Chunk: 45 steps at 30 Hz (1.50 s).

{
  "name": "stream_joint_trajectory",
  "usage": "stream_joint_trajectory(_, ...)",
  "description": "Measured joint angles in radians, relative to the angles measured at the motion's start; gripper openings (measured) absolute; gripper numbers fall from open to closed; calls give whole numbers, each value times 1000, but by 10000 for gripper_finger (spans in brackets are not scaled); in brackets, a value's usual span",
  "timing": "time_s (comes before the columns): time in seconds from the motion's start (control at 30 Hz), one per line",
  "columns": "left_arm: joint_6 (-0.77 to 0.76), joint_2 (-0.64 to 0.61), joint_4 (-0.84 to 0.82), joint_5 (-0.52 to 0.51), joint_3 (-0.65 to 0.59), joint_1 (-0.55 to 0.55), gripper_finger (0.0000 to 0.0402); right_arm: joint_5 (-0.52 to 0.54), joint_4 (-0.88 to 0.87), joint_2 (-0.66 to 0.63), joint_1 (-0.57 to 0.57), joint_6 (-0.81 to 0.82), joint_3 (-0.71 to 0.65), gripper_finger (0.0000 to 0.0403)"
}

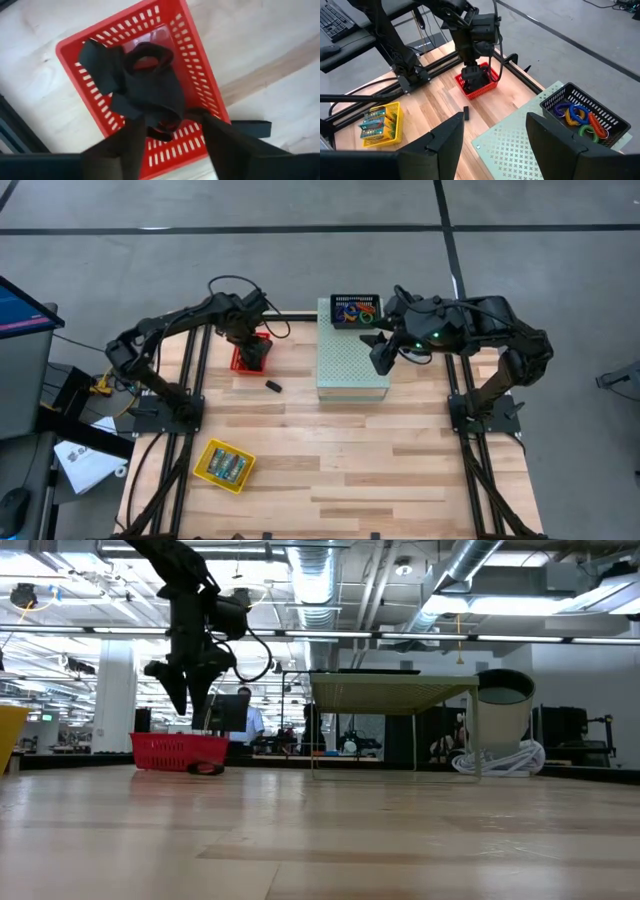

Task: Pick & Place Office Desk Supplies
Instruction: Put the black rubber band into the red bin

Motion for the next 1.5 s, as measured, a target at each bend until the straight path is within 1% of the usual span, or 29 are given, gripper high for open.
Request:
stream_joint_trajectory(0.1,17,-10,-3,18,0,0,221,0,0,0,0,-7,0,210)
stream_joint_trajectory(0.2,56,-9,-7,58,0,0,246,0,0,0,0,-16,0,210)
stream_joint_trajectory(0.3,144,-21,-1,144,0,-25,253,0,0,0,0,-17,0,210)
stream_joint_trajectory(0.33,185,-28,4,174,0,-46,251,0,0,0,0,-17,0,210)
stream_joint_trajectory(0.4,260,-41,5,194,0,-107,244,0,0,0,0,-17,0,210)
stream_joint_trajectory(0.57,484,-48,16,157,0,-314,220,0,0,0,0,-17,0,210)
stream_joint_trajectory(0.6,538,-48,20,129,0,-361,216,0,-1,0,0,-17,0,210)
stream_joint_trajectory(0.67,650,-48,43,42,0,-449,212,0,-2,0,4,-17,0,210)
stream_joint_trajectory(0.77,819,-48,101,-25,0,-528,210,-1,-3,0,7,-17,0,210)
stream_joint_trajectory(0.83,868,-48,137,-16,0,-540,212,-3,-6,0,7,-17,0,210)
stream_joint_trajectory(0.87,879,-48,147,6,0,-537,213,-3,-11,0,7,-14,0,210)
stream_joint_trajectory(0.97,882,-48,203,94,-30,-488,217,-3,-32,0,6,7,0,210)
stream_joint_trajectory(1.07,913,-48,214,140,-102,-441,219,-3,-41,0,13,9,0,210)
stream_joint_trajectory(1.2,1016,-48,310,147,-224,-453,219,-2,-41,0,13,9,0,210)
stream_joint_trajectory(1.3,1023,-48,397,108,-285,-465,219,-2,-42,0,12,9,0,210)
stream_joint_trajectory(1.37,1022,-48,447,94,-314,-465,219,-1,-42,0,11,9,0,210)
stream_joint_trajectory(1.5,1021,-38,542,72,-335,-461,219,-1,-42,0,-1,9,0,210)
